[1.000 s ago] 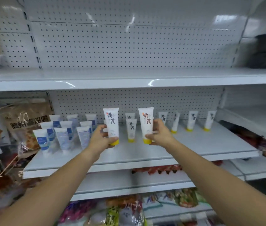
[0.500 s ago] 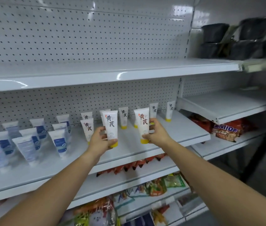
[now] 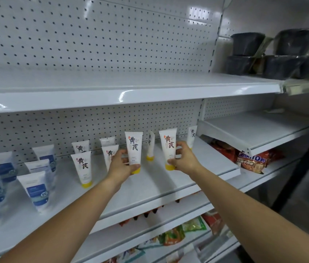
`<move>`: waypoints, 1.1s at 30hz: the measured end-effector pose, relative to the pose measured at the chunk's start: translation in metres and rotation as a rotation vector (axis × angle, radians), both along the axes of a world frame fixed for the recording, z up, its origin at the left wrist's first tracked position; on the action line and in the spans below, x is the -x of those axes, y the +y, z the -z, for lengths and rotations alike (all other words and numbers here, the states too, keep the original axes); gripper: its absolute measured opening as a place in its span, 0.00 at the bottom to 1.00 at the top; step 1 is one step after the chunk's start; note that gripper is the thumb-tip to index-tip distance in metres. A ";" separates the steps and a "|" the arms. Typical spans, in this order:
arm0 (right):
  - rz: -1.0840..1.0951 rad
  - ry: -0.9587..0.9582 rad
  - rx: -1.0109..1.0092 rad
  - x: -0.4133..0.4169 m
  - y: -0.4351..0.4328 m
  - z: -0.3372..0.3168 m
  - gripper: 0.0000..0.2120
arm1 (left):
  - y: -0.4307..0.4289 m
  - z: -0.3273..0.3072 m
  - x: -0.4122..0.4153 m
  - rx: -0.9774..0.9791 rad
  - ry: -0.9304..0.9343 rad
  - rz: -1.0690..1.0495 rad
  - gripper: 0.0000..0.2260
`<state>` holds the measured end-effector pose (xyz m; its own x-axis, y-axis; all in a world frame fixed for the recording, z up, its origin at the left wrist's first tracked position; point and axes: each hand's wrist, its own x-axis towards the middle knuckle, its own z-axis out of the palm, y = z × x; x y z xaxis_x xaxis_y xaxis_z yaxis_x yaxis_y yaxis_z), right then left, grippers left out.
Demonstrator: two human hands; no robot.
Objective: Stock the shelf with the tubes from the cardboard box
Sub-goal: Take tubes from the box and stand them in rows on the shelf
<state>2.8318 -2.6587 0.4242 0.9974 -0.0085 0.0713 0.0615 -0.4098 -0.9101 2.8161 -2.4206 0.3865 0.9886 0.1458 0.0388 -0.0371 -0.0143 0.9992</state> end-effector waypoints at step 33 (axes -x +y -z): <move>-0.265 0.062 0.019 -0.111 0.002 0.058 0.25 | -0.045 0.054 -0.058 -0.191 0.068 -0.316 0.26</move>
<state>2.9432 -2.6570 0.3664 0.9672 0.2538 0.0072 0.1127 -0.4038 -0.9079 2.8746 -2.4658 0.3323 0.8972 0.4406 0.0302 0.0655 -0.2005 0.9775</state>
